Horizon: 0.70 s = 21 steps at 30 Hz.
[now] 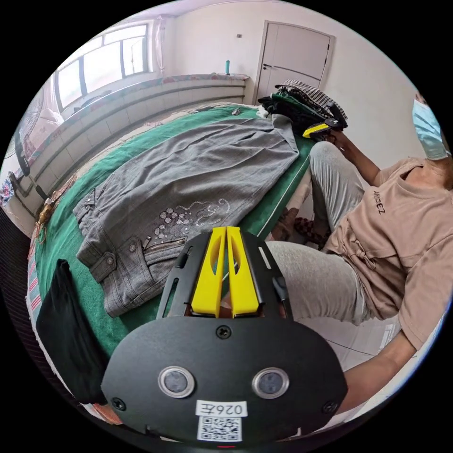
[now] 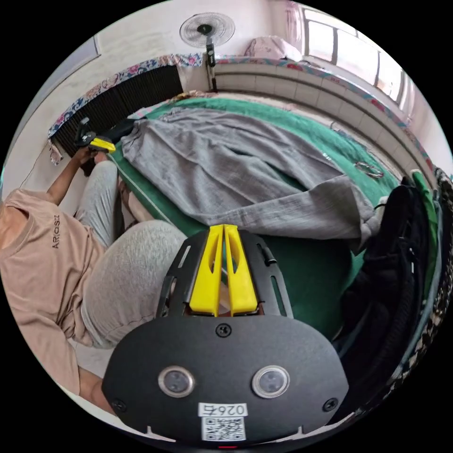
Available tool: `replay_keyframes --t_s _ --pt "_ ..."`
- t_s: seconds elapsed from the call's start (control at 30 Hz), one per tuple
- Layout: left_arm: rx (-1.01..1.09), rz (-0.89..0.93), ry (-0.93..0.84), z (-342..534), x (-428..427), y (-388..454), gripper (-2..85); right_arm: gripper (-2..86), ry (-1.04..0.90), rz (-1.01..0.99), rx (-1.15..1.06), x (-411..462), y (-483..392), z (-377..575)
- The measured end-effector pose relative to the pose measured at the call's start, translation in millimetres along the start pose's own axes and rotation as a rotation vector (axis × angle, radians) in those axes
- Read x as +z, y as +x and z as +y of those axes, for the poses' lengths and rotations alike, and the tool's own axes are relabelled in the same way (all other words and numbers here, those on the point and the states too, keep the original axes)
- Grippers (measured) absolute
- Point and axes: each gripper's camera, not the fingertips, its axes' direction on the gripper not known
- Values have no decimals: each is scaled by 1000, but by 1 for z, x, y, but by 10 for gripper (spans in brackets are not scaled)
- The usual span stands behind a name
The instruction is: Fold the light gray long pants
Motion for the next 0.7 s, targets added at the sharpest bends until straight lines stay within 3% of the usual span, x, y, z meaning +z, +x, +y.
replay_keyframes --t_s 0.07,0.17,0.2,0.27,0.33,0.43,0.53,0.63,0.7 --pt "-42 -64 74 -14 -2 -18 -10 -11 120 88 38 -13 7 -9" --pt "-137 -129 112 -43 26 -47 -10 -11 146 168 85 0 21 -42" --pt "-172 -123 95 -47 38 -55 -10 -11 114 185 99 8 25 -49" --pt "-297 -15 -86 -54 85 -85 -9 -13 -143 241 146 51 41 -66" --pt "-317 25 -105 -49 94 -96 -9 -14 -226 259 135 68 43 -53" --pt "-296 71 76 -45 60 -113 -8 -14 -119 176 223 40 51 -21" --pt "-303 -96 220 -69 25 -141 -8 -13 124 139 330 -15 69 -6" --pt "-304 -331 231 -114 26 -175 -5 -10 357 166 388 -60 96 -30" --pt "-306 -375 187 -139 43 -202 3 -9 353 205 399 -62 119 -63"
